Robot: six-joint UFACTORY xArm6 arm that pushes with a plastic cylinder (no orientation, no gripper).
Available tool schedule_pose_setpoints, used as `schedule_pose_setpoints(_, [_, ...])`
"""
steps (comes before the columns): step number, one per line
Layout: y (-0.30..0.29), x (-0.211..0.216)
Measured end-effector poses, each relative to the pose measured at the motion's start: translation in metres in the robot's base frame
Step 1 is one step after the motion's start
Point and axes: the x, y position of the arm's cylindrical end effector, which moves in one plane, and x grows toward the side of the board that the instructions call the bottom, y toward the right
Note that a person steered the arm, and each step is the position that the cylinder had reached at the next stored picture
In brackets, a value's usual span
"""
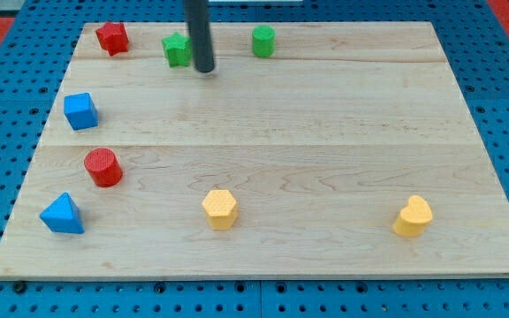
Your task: Move the yellow heart towards the center
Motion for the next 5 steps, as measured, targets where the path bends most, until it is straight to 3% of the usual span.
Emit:
schedule_pose_setpoints(1, [-0.026,-0.047])
schedule_pose_setpoints(2, [-0.082,-0.046])
schedule_pose_setpoints(3, [-0.123,-0.017])
schedule_pose_setpoints(5, [-0.129,0.088])
